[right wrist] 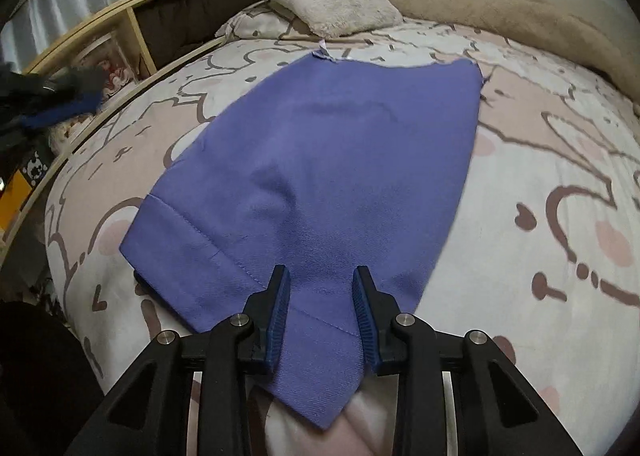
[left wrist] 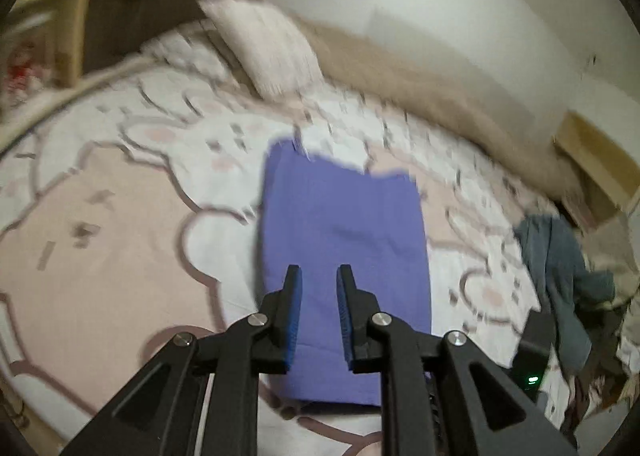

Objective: Fold clothes

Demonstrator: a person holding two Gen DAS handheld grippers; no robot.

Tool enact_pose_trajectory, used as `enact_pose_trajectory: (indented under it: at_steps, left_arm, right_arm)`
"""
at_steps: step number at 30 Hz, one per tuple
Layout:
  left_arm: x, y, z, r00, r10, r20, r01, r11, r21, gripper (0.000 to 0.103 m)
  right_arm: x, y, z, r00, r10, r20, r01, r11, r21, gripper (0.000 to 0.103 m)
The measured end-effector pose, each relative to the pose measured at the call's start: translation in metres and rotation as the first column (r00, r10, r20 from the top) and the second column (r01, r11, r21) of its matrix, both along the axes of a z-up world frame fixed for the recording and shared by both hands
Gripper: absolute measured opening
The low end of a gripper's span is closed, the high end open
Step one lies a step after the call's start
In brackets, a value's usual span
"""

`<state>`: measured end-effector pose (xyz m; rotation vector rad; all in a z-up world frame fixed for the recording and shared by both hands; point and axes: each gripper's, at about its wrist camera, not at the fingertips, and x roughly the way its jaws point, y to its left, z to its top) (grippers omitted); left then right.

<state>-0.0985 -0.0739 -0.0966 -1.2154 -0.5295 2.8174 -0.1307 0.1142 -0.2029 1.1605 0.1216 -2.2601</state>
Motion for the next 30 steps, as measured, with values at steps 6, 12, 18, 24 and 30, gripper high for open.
enact_pose_trajectory:
  at_steps: [6, 12, 18, 24, 30]
  left_arm:
    - [-0.011, 0.004, -0.064, 0.986, -0.02, 0.165, 0.023, 1.0, -0.015, 0.017]
    - [-0.001, -0.002, -0.066, 0.989, -0.024, 0.147, 0.019, 0.999, 0.041, 0.017]
    - [0.009, -0.039, -0.06, 0.989, 0.061, 0.135, -0.087, 0.977, 0.195, 0.05]
    - [0.007, -0.041, -0.064, 0.982, 0.041, 0.185, -0.092, 0.957, 0.275, 0.079]
    - [0.007, -0.03, -0.07, 0.975, -0.055, 0.215, -0.014, 0.951, 0.31, 0.036]
  right_arm:
    - [0.002, -0.004, -0.002, 1.0, -0.012, -0.023, 0.013, 1.0, 0.018, 0.033]
    - [0.017, 0.011, 0.033, 0.991, -0.048, -0.123, 0.048, 0.999, -0.008, 0.033]
    - [0.062, 0.034, 0.06, 0.937, -0.098, -0.334, 0.114, 0.993, 0.031, 0.07]
    - [0.11, 0.002, 0.037, 0.872, 0.09, -0.482, 0.053, 0.96, 0.275, 0.07]
    - [0.142, -0.033, 0.008, 0.778, 0.306, -0.548, -0.001, 0.874, 0.487, 0.07]
